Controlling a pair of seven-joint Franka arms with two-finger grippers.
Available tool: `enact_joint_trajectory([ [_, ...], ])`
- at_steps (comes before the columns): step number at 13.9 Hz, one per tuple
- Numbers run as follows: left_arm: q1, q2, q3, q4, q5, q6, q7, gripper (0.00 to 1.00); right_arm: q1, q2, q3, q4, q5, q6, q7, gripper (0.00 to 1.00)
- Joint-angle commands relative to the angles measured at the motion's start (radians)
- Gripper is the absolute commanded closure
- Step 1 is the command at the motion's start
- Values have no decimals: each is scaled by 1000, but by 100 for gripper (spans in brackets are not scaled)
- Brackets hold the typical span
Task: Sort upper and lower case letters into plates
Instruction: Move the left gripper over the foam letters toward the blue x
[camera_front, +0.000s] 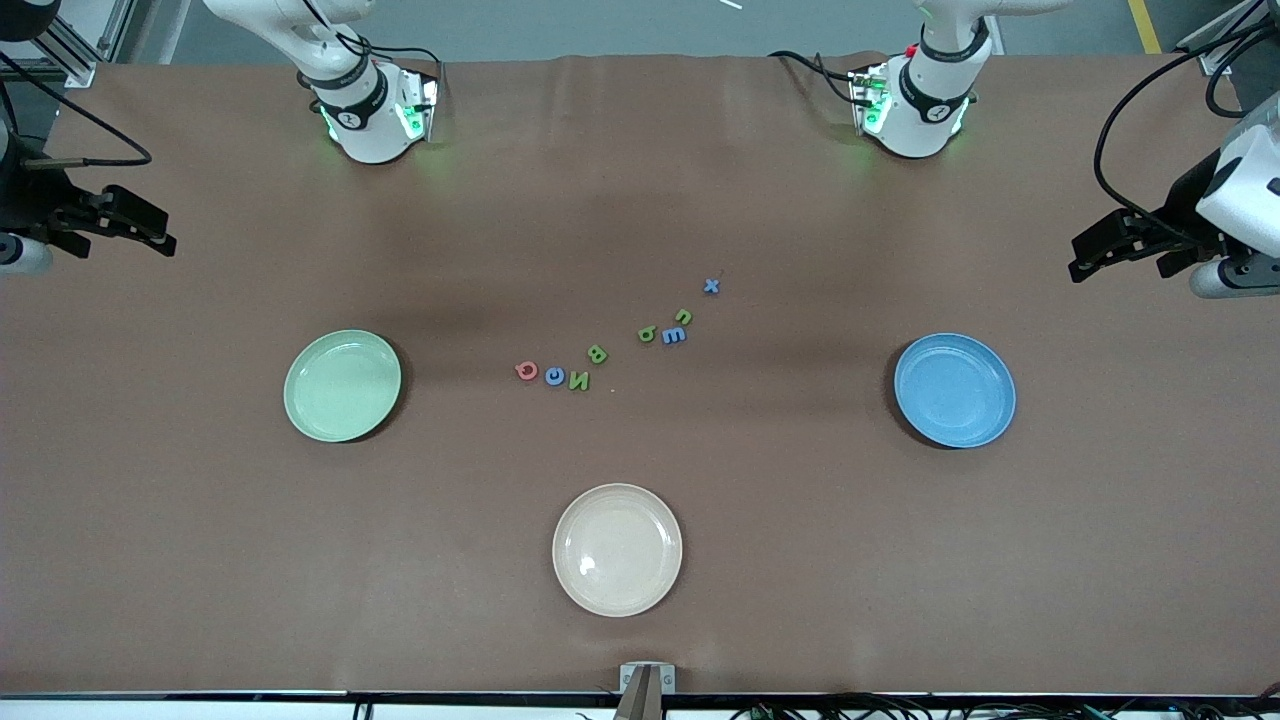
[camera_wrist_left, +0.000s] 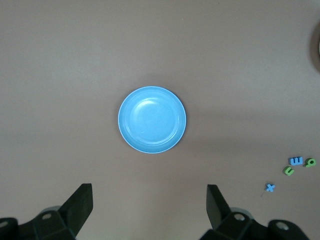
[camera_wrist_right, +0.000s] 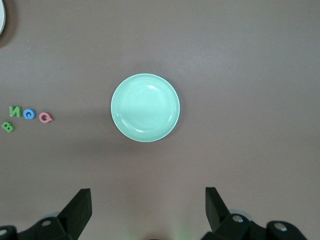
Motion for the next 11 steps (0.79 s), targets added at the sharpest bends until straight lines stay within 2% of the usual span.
enact_joint_trajectory([
  [1,1,-2,3,8,-17,-11,13,0,-1,-31,6,-26,-16,3,1,0],
  [6,-11,9,1,29,-22,-5,3,0,-1,-29,6,-26,-16,1,-1,0],
  [7,-13,24,0,31,-57,-6,-3,0,-1,-29,6,-24,-15,0,1,0],
  [11,-11,53,-88,29,-70,-8,-10,0,-1,-29,8,-24,-15,0,1,0],
])
